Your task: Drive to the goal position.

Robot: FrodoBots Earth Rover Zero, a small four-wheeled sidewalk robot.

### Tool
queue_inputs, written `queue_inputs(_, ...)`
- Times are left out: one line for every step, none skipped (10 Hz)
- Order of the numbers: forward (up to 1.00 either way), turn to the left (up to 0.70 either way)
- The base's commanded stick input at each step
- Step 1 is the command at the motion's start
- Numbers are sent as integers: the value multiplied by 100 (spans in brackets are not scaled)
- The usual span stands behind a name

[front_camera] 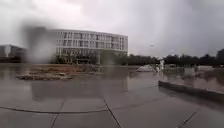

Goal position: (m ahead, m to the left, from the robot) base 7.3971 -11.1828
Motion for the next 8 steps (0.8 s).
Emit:
queue_inputs(70,-9)
queue_inputs(70,-32)
queue_inputs(70,-35)
queue_inputs(70,-19)
queue_inputs(70,-1)
queue_inputs(70,0)
queue_inputs(70,0)
queue_inputs(70,0)
